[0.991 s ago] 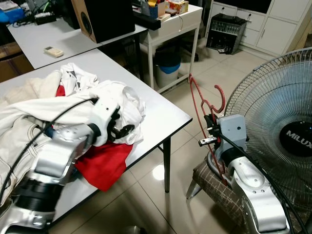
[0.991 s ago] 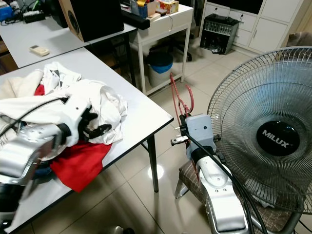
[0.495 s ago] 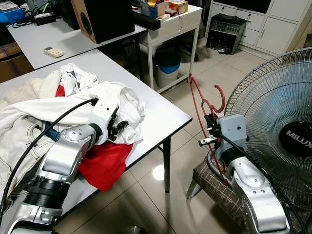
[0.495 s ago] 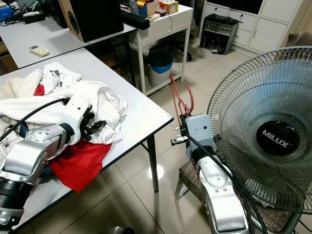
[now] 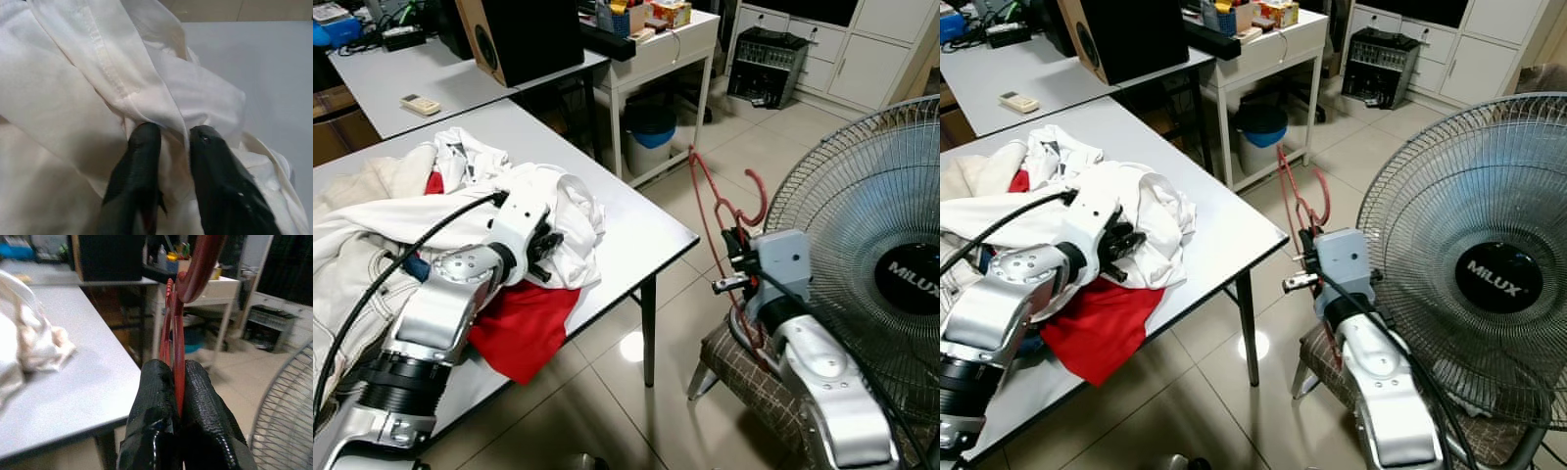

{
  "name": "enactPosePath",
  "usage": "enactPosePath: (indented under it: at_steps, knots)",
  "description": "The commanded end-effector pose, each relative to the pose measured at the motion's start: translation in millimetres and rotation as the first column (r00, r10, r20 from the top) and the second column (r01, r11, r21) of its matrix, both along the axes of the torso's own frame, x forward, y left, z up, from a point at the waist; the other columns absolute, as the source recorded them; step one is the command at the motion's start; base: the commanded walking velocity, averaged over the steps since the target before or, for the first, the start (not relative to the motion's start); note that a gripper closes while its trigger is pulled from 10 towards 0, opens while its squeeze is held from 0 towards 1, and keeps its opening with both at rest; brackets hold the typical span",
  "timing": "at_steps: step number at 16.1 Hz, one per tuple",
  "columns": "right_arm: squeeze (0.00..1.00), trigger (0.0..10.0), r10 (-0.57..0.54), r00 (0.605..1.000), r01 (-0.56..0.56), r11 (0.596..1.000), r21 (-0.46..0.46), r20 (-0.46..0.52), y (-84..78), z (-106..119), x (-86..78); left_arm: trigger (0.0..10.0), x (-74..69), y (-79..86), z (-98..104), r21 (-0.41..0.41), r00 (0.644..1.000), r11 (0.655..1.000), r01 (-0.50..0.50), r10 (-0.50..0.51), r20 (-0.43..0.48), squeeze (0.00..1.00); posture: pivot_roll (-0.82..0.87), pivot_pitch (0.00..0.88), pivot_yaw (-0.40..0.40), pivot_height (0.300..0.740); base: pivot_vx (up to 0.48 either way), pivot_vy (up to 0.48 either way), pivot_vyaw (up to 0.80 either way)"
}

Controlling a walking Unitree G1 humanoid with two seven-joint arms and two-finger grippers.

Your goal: Hang hanger

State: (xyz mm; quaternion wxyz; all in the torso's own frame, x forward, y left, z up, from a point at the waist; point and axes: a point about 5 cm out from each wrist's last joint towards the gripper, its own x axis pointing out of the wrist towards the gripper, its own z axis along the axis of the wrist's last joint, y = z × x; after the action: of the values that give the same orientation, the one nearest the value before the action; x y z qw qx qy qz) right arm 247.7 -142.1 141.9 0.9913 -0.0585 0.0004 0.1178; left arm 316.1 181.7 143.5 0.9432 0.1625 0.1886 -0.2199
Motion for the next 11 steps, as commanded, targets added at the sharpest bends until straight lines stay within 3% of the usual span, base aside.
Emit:
enactPosePath:
  at_steps: [1, 3, 4, 7, 11]
  knots:
    - [0.00, 10.0, 0.043, 0.999, -0.045, 0.996, 0.075, 0.031, -5.5, 10, -5.2, 0.0, 3.6, 3.4, 14, -0.013, 0.999, 1.000, -0.003, 0.004, 0.037, 0.00, -0.05, 0.000, 0.105, 0.740, 0.000, 0.000, 0.00]
    - [0.00, 10.0, 0.097, 0.994, -0.102, 0.989, 0.104, 0.043, -7.4, 14, -10.2, 0.0, 5.3, 3.6, 15, -0.010, 0.999, 1.000, -0.005, 0.006, 0.042, 0.00, -0.05, 0.000, 0.108, 0.740, 0.000, 0.000, 0.00]
    - [0.00, 10.0, 0.189, 0.980, -0.194, 0.973, 0.123, 0.055, -7.6, 20, -19.7, 0.0, 7.4, 1.5, 14, -0.007, 0.999, 1.000, -0.006, 0.006, 0.047, 0.00, -0.06, 0.000, 0.113, 0.740, 0.000, 0.000, 0.00]
    - [0.00, 10.0, 0.302, 0.951, -0.309, 0.933, 0.186, 0.065, -10.1, 28, -34.0, 0.0, 9.2, 1.5, 18, -0.015, 0.998, 1.000, -0.003, 0.004, 0.067, 0.00, -0.06, 0.000, 0.116, 0.740, 0.000, 0.000, 0.00]
    - [0.00, 10.0, 0.441, 0.898, -0.432, 0.875, 0.220, 0.012, -18.0, 30, -53.4, 0.0, 8.8, 10.7, 26, -0.017, 0.997, 1.000, 0.022, -0.020, 0.075, 0.00, -0.06, 0.000, 0.115, 0.740, 0.000, 0.000, 0.00]
